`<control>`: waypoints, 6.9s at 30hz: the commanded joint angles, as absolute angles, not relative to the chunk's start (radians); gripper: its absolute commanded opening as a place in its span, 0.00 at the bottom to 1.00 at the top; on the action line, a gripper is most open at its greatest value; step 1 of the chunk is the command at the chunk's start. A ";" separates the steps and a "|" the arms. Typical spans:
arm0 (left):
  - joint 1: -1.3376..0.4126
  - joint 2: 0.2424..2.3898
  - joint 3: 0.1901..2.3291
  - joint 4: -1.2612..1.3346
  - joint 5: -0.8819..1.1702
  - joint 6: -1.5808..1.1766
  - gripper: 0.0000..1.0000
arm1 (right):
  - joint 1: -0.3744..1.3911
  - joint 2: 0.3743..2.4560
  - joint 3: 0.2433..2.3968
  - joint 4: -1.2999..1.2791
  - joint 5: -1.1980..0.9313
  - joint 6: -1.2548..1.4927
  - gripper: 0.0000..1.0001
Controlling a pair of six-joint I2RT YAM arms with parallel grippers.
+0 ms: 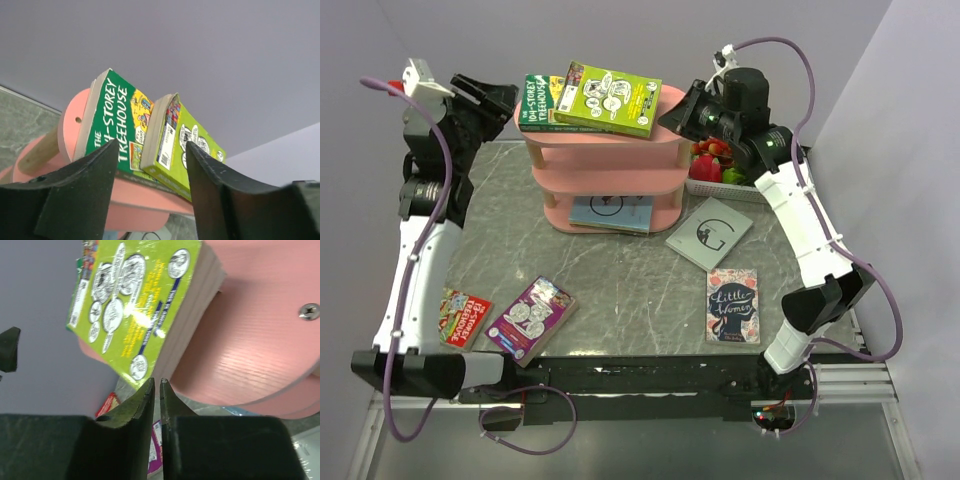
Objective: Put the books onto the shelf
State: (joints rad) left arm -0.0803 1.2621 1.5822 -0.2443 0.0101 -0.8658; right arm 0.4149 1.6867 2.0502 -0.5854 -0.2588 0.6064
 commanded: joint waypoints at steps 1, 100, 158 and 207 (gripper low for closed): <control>-0.055 1.325 1.629 -0.152 0.132 -0.894 0.56 | 0.411 1.672 2.054 -0.545 -0.175 0.595 0.11; 0.137 1.226 1.361 0.078 0.318 -1.012 0.76 | 0.528 1.605 1.936 -0.218 -0.251 0.477 0.63; 0.021 1.322 1.336 0.152 0.486 -0.983 0.08 | 0.643 1.965 2.411 -0.592 -0.150 0.305 0.00; 0.023 1.289 1.341 0.138 0.451 -0.968 0.10 | 0.617 1.977 2.430 -0.583 -0.190 0.324 0.00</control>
